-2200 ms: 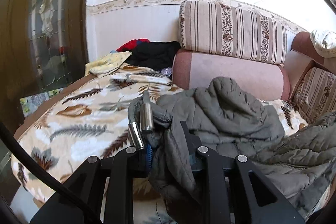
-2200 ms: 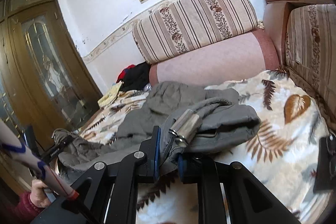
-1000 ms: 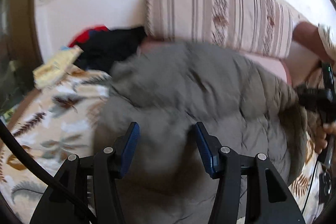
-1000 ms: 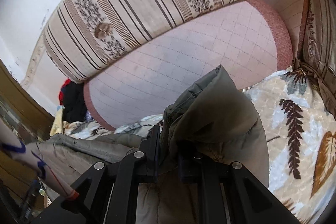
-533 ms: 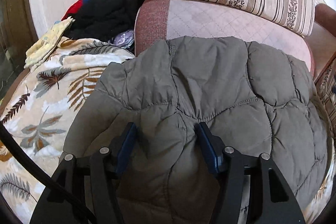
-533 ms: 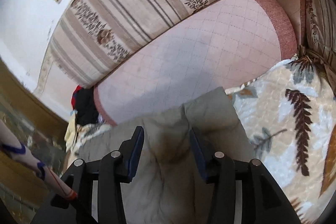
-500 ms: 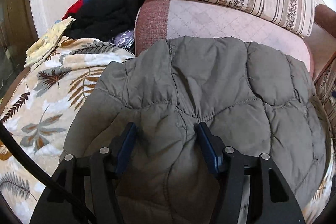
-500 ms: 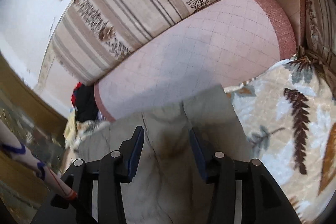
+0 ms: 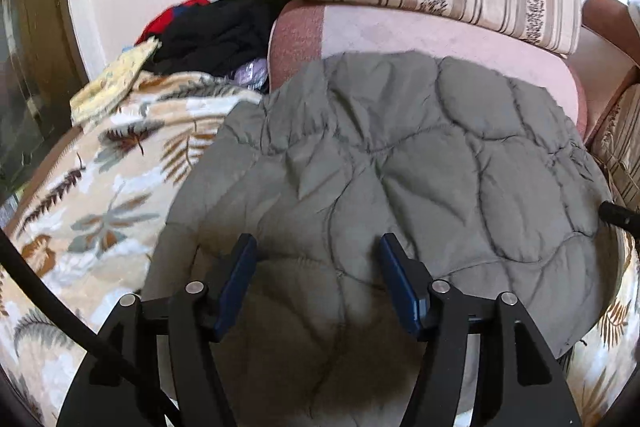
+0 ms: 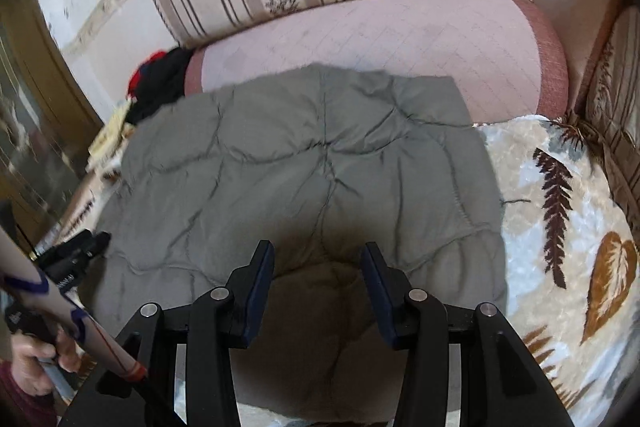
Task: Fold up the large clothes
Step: 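Move both open tools to the folded edge of the grey jacket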
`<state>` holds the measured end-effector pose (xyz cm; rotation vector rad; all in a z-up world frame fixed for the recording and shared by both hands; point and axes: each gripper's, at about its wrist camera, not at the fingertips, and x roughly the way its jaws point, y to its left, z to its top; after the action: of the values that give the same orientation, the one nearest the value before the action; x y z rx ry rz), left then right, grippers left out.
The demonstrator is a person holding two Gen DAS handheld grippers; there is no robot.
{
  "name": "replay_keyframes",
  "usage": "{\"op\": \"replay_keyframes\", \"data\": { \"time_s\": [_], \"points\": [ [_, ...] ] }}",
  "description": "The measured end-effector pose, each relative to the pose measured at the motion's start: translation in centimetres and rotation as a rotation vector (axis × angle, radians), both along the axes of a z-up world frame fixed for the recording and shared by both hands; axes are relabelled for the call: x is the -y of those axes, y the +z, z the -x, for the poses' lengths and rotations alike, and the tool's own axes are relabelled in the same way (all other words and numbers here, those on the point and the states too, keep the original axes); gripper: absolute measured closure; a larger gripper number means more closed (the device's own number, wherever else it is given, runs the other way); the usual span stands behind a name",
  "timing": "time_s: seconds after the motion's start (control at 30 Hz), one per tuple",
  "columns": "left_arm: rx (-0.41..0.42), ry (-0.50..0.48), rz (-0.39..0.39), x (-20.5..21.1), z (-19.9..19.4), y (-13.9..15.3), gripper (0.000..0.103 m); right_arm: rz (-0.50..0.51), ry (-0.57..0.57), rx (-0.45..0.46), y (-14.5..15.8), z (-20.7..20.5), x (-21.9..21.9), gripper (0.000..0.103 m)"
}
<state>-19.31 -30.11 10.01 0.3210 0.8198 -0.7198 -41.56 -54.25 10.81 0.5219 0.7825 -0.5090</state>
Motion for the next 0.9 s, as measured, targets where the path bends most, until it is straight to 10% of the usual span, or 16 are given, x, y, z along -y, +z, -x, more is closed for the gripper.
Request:
{"op": "replay_keyframes", "data": {
  "time_s": [0.53, 0.9],
  "points": [
    [-0.059, 0.069, -0.024, 2.6, -3.5, -4.6, 0.023, 0.067, -0.027, -0.199, -6.3, -6.6, 2.5, 0.034],
    [-0.015, 0.101, 0.008, -1.6, 0.4, -1.7, 0.022, 0.117, -0.053, -0.232, -3.6, -4.9, -0.1, 0.031]
  ]
}}
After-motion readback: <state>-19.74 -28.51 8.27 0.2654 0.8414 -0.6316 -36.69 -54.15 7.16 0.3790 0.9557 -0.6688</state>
